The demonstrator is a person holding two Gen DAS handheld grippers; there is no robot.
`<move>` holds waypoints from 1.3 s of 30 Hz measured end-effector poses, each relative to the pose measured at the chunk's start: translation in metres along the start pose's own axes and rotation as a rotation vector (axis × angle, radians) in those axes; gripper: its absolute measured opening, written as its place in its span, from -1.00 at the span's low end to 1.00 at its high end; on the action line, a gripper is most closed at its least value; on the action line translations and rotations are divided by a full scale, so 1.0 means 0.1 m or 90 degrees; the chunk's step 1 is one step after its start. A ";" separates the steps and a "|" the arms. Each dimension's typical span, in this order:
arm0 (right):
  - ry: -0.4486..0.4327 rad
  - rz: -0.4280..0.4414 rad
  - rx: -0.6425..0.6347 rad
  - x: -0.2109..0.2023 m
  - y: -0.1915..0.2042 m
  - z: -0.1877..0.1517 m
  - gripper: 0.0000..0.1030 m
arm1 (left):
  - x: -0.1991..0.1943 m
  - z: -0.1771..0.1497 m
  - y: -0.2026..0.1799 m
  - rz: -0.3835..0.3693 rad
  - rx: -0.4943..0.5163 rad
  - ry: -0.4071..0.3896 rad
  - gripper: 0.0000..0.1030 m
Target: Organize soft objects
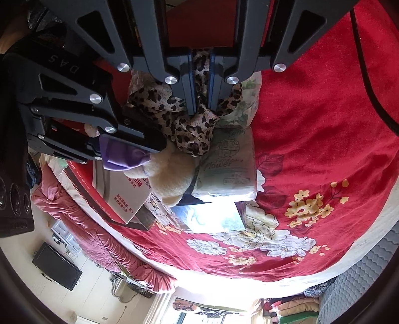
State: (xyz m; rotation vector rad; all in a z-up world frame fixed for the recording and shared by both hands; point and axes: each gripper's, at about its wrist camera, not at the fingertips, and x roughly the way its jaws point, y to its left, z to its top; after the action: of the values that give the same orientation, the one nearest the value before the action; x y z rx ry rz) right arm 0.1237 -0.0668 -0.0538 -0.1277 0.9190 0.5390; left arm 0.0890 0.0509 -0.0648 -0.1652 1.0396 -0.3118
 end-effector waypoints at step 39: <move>-0.156 0.003 0.061 -0.98 -0.35 -0.06 -0.44 | -0.77 0.17 -0.23 0.074 -0.064 -0.143 -0.89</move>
State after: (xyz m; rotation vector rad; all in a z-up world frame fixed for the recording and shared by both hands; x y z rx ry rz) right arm 0.0892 -0.1364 0.0153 0.0272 0.7040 0.5018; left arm 0.0634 0.0549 0.0133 -0.2248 0.8392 -0.1316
